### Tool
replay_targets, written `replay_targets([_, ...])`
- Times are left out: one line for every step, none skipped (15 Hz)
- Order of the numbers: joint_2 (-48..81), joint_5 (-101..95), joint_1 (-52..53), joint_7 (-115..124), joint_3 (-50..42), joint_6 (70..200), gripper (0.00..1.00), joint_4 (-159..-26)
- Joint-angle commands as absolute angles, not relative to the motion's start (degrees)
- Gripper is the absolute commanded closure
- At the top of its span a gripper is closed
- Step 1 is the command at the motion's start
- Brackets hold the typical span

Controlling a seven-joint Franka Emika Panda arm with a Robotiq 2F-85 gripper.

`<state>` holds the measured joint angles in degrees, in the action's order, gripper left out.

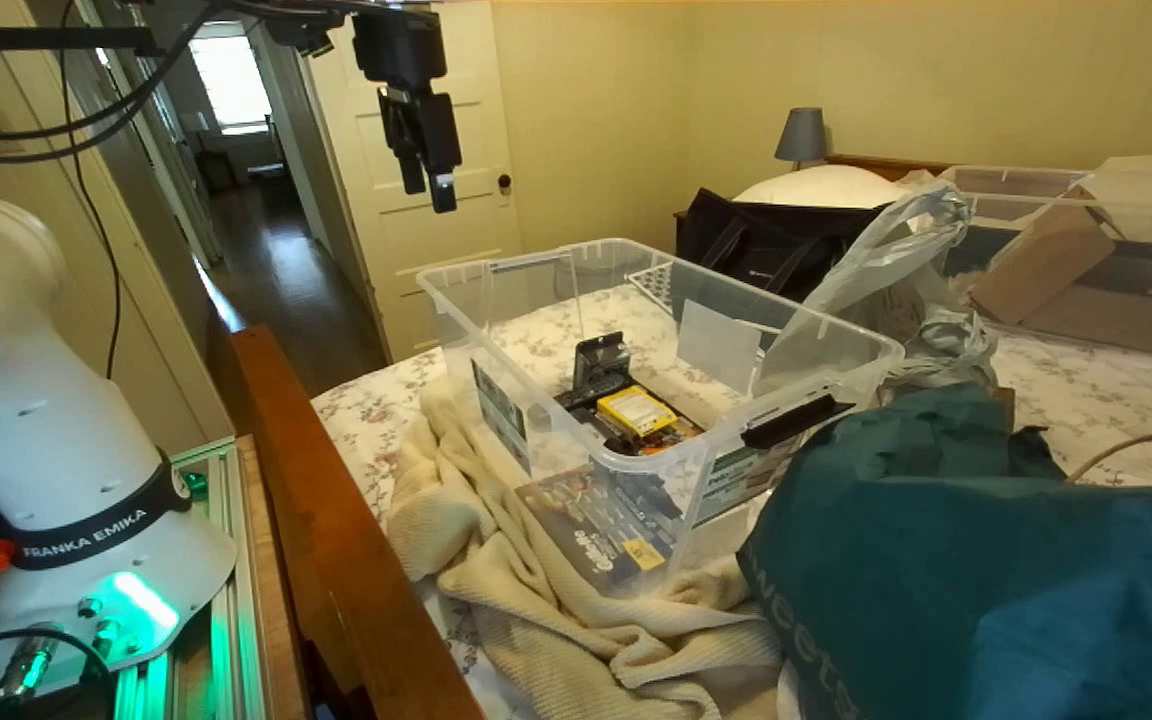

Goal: Remove the black remote from the storage dish

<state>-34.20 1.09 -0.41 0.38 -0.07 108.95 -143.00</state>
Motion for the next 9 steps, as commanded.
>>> replay_targets([-34.17,1.05,-0.36,0.39,-0.12,108.81,0.00,-142.89])
replay_targets([-34.17,1.05,-0.36,0.39,-0.12,108.81,0.00,-142.89])
replay_targets([-34.17,1.05,-0.36,0.39,-0.12,108.81,0.00,-142.89])
replay_targets([-34.17,1.05,-0.36,0.39,-0.12,108.81,0.00,-142.89])
replay_targets([-34.17,1.05,-0.36,0.39,-0.12,108.81,0.00,-142.89])
replay_targets([-34.17,1.05,-0.36,0.39,-0.12,108.81,0.00,-142.89])
replay_targets([-34.17,1.05,-0.36,0.39,-0.12,108.81,0.00,-142.89])
replay_targets([-34.17,1.05,-0.36,0.39,-0.12,108.81,0.00,-142.89])
replay_targets([-32.54,1.89,-0.79,1.94,-0.28,109.39,0.00,-142.06])
